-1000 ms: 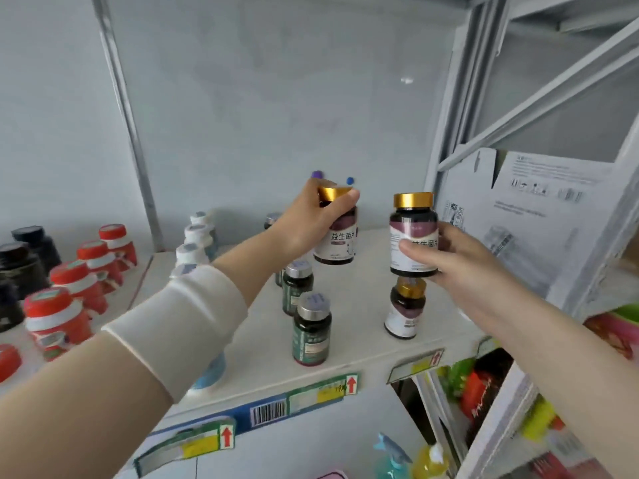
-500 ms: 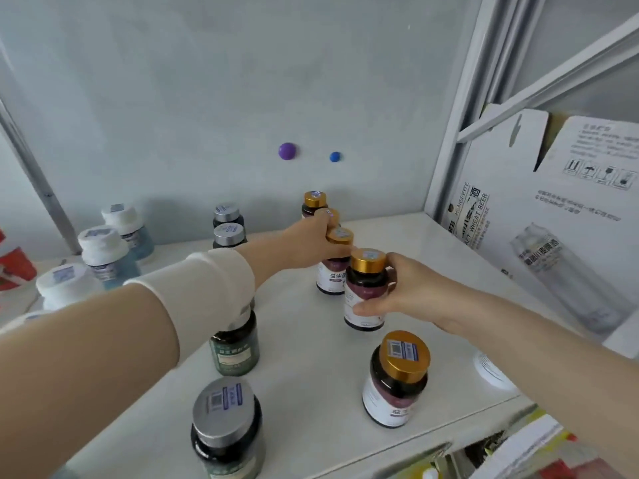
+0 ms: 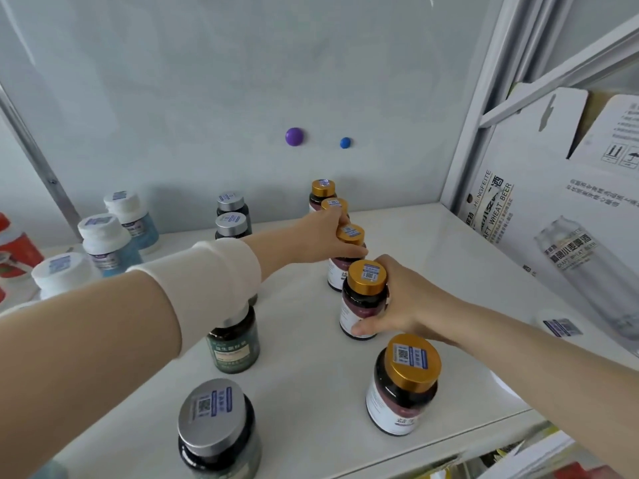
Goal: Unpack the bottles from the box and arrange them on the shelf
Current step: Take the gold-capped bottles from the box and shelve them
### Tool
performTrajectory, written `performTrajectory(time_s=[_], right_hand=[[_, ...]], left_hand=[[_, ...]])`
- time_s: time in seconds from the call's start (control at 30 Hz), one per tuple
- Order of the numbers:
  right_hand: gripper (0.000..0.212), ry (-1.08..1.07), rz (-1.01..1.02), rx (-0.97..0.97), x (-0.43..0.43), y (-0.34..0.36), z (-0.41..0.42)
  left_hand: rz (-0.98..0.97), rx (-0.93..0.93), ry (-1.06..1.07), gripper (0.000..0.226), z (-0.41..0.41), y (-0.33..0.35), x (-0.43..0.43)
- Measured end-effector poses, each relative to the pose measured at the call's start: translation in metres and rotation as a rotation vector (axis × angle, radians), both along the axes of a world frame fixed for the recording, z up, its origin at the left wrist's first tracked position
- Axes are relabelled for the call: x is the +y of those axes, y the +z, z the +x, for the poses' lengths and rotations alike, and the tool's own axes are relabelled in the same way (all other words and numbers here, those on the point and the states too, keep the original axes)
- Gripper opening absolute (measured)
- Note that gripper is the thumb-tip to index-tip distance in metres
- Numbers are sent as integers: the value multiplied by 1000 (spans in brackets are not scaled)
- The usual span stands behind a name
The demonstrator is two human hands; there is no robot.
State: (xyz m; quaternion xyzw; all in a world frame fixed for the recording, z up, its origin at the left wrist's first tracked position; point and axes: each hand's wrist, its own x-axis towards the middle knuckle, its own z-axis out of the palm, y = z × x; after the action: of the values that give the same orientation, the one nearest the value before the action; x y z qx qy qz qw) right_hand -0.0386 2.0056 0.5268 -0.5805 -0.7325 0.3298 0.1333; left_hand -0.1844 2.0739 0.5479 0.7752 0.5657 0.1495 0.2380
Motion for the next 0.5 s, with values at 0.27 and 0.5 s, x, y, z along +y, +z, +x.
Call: performTrajectory(time_s=[0.27,0.5], right_hand=[[85,-8,28,49,-6,3,4],[82,47,175,-11,-22,58,20]], left_hand=[[23,-15,17,59,1,5,-8],[258,337,139,54,-28,57,-67]])
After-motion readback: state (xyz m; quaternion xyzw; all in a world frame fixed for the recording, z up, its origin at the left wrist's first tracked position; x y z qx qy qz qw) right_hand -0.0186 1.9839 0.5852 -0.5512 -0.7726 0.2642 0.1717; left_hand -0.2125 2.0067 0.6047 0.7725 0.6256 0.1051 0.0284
